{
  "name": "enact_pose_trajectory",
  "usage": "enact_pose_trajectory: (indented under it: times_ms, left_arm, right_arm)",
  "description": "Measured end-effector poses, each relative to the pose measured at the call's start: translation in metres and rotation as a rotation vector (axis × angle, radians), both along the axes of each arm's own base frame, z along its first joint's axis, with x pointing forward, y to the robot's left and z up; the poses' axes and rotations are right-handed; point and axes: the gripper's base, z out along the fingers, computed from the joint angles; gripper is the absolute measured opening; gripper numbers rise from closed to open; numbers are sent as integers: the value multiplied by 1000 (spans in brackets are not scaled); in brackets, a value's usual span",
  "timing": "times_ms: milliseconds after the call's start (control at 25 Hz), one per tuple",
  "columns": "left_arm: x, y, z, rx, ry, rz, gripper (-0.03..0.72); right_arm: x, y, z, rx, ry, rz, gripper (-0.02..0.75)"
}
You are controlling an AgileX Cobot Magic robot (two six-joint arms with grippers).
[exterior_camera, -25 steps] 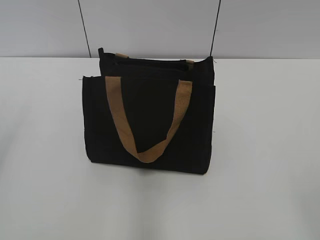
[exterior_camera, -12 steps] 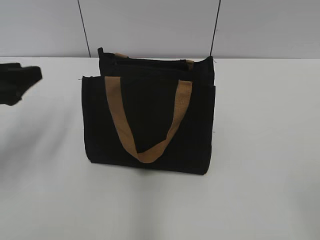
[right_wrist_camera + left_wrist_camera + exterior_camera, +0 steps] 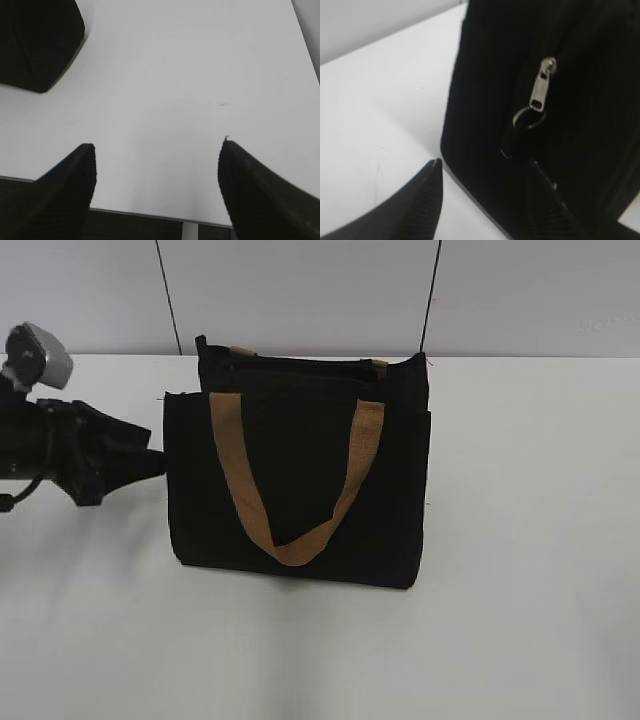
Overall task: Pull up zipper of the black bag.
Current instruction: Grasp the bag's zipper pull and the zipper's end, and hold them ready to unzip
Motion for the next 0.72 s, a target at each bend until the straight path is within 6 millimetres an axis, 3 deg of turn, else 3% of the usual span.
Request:
enact_pose_trajectory:
  times_ms: [280,480,720]
  left_arm:
    - [14,-7,-39,-44,66,-117,368]
    - [27,-12,-45,-124,50,-171,330]
    - [26,-29,-50,-121,60,-220,312]
  right_arm:
    - [0,0,0,0,0,0,576]
    - [0,0,0,0,0,0,576]
    - [0,0,0,0,0,0,576]
